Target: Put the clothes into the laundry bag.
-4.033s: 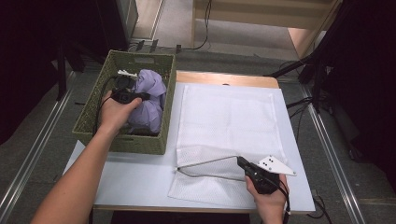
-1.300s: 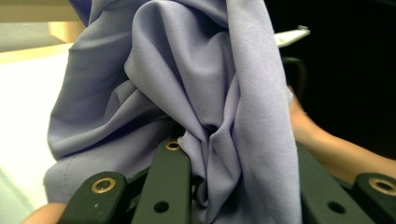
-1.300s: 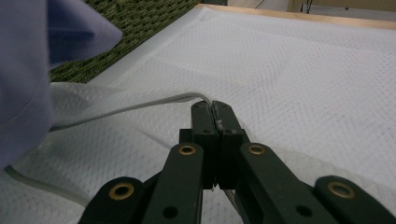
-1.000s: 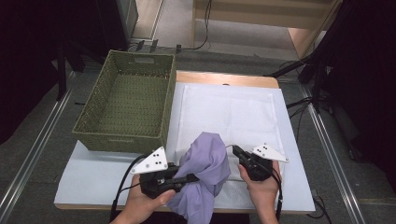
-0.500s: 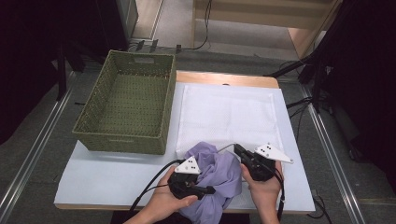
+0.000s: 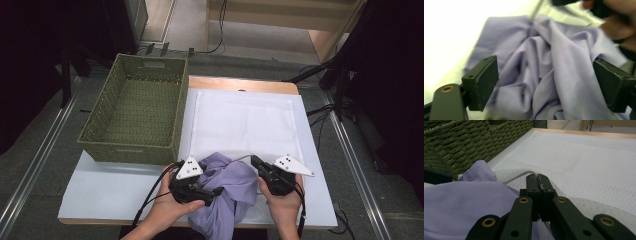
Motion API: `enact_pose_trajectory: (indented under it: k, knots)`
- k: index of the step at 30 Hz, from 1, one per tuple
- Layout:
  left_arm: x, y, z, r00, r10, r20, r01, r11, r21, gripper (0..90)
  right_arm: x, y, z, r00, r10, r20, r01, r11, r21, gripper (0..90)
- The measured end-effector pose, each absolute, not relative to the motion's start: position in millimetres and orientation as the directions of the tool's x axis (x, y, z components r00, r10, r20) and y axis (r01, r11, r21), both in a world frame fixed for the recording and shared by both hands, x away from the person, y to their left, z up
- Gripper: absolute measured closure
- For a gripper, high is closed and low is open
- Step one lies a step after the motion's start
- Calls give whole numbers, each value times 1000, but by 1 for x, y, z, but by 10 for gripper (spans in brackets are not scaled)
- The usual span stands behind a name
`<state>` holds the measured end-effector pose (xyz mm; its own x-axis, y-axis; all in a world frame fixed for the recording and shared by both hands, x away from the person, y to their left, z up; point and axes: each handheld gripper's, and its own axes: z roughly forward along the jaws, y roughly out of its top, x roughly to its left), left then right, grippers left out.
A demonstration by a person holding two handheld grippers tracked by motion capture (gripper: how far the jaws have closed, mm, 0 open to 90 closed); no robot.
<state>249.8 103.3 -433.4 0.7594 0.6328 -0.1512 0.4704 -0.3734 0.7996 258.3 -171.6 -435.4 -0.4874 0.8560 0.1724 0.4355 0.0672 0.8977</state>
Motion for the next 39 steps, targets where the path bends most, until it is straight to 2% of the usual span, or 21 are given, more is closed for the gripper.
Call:
enact_pose_trajectory:
  k: [2,3,8,12,15,18,21,23,29,33,36,39]
  knots:
    - [256,102,-439,722,680,-128,502,-388,773,10,258,-170,-435,-491,854,171,434,70,898,900]
    - [258,102,-441,709,694,-121,513,-390,764,0,258,-170,-435,-494,853,167,431,74,899,900]
    - [267,97,-454,695,708,-126,569,-435,698,0,256,-169,-435,-496,852,167,436,78,897,900]
    - [268,98,-453,738,649,-187,561,-435,705,2,256,-170,-436,-496,852,168,437,77,896,900]
    - [264,96,-451,763,617,-192,533,-433,727,231,256,-171,-436,-496,852,165,431,76,899,900]
    - [263,94,-448,781,585,-220,526,-424,738,533,255,-170,-435,-497,851,168,430,73,900,900]
    - [262,90,-444,803,551,-228,513,-442,736,698,254,-169,-434,-501,849,167,429,76,900,900]
    - [262,86,-441,816,527,-237,507,-454,733,751,254,-168,-434,-506,846,167,425,76,902,900]
    - [254,73,-426,840,477,-258,488,-456,744,754,252,-167,-429,-520,835,179,419,67,906,900]
    - [253,75,-416,827,514,-228,481,-438,759,685,251,-171,-426,-517,837,179,412,60,909,900]
    - [256,85,-420,799,550,-243,517,-421,746,662,250,-172,-427,-516,838,180,414,60,908,900]
    - [254,98,-425,781,561,-274,540,-388,747,587,250,-174,-427,-510,843,173,415,64,908,900]
